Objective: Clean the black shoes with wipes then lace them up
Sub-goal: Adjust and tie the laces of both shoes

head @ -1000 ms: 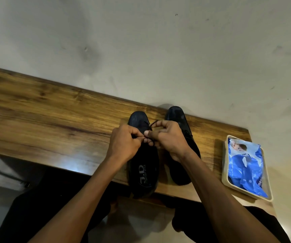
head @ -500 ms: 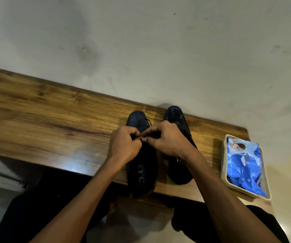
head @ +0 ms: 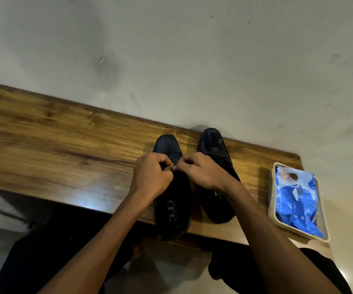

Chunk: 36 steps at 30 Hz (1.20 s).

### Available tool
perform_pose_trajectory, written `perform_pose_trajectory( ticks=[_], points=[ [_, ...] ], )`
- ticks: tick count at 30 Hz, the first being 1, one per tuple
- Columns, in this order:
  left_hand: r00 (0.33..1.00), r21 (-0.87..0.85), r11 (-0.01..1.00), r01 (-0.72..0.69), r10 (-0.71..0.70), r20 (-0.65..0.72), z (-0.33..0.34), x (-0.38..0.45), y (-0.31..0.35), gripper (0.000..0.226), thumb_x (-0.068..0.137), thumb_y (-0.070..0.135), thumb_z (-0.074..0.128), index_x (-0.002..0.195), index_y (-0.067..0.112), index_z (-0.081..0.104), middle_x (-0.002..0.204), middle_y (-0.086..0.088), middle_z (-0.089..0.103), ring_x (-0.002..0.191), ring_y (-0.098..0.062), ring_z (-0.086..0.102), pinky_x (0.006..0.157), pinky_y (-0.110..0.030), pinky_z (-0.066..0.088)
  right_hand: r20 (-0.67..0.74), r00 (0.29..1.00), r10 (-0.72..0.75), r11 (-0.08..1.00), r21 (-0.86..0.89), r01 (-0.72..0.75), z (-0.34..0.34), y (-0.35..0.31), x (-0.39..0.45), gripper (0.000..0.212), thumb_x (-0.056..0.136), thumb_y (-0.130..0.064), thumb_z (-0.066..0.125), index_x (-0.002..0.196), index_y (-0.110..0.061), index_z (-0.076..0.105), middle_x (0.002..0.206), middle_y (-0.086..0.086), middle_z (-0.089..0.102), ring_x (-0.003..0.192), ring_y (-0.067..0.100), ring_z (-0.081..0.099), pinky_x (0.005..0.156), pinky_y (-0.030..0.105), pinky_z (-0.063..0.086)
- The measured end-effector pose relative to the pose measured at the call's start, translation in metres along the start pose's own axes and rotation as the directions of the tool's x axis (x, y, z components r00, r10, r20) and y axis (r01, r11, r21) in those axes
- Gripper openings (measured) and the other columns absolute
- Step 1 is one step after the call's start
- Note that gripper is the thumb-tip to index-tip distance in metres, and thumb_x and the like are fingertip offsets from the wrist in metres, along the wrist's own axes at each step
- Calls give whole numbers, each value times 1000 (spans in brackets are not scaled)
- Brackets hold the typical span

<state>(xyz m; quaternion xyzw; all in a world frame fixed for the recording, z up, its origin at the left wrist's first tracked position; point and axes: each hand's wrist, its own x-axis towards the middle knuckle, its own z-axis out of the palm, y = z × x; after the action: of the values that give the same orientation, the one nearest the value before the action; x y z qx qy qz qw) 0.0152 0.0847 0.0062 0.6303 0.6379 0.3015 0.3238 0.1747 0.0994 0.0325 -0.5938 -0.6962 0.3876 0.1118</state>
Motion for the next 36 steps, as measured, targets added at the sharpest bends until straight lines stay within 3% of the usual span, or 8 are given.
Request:
perform_pose_trajectory(
  ticks=[3, 6, 10, 14, 18, 24, 31, 36],
  points=[
    [1000, 15, 1000, -14, 14, 6, -1, -1, 1, 16, 83, 9, 67, 79, 23, 76, 69, 8, 69, 63, -7, 66, 54, -25, 52, -1, 999, -40, 999, -37, 40, 1, 1, 0, 44, 92, -59, 60, 90, -16, 69, 91, 4, 70, 83, 18, 65, 77, 39, 54],
    [1000, 9, 1000, -23, 23, 9, -1, -1, 1, 15, 85, 11, 69, 81, 23, 77, 70, 10, 70, 64, -5, 66, 57, -26, 55, 29, 999, -28, 999, 34, 27, -3, 2, -2, 45, 95, -51, 62, 91, -7, 69, 77, 5, 63, 67, 19, 58, 68, 39, 50],
    [999, -6, 1000, -28, 28, 16, -1, 0, 2, 13, 85, 13, 73, 78, 24, 77, 75, 11, 72, 70, -4, 67, 68, -34, 60, 126, 991, 47, 988, 142, -65, -7, 2, -3, 34, 97, -39, 63, 89, -7, 66, 70, 3, 56, 66, 18, 55, 64, 35, 49],
    [1000, -9, 1000, -11, 11, 15, -2, 1, 1, 11, 84, 16, 74, 76, 24, 76, 75, 12, 72, 72, -5, 67, 71, -37, 60, 101, 994, 48, 981, 184, -67, -9, 5, -3, 24, 92, -33, 73, 85, -10, 70, 74, 6, 67, 68, 14, 64, 69, 30, 57],
    [1000, -13, 1000, 6, -6, 24, -3, 0, 3, 12, 84, 19, 76, 74, 25, 75, 72, 13, 70, 71, -2, 66, 71, -34, 59, 64, 997, 50, 968, 244, -64, -18, 10, -6, 12, 88, -16, 76, 96, -7, 75, 84, 12, 76, 72, 17, 71, 72, 33, 61],
    [999, -21, 999, 30, -29, 36, -4, 0, 4, 8, 83, 19, 77, 76, 22, 76, 75, 11, 71, 73, -1, 66, 67, -25, 55, 63, 993, 104, 969, 219, -116, -21, 10, -13, 8, 86, -12, 78, 93, -7, 77, 79, 12, 76, 71, 23, 73, 75, 40, 63],
    [997, -40, 996, 80, -80, 17, -13, 5, -4, 5, 83, 18, 78, 78, 19, 77, 78, 9, 71, 77, -2, 65, 67, -20, 49, 35, 986, 160, 982, 91, -163, -27, 12, -23, 5, 86, -9, 76, 82, -11, 76, 70, -2, 75, 66, 12, 73, 65, 24, 59],
    [993, -1, 993, 116, -116, -6, -15, 7, -11, 5, 82, 20, 79, 77, 20, 77, 79, 7, 72, 78, -6, 66, 66, -21, 47, 46, 979, 199, 980, -1, -199, -26, 11, -29, 4, 86, -11, 75, 83, -13, 75, 75, 2, 76, 60, 7, 71, 56, 14, 51]
  ],
)
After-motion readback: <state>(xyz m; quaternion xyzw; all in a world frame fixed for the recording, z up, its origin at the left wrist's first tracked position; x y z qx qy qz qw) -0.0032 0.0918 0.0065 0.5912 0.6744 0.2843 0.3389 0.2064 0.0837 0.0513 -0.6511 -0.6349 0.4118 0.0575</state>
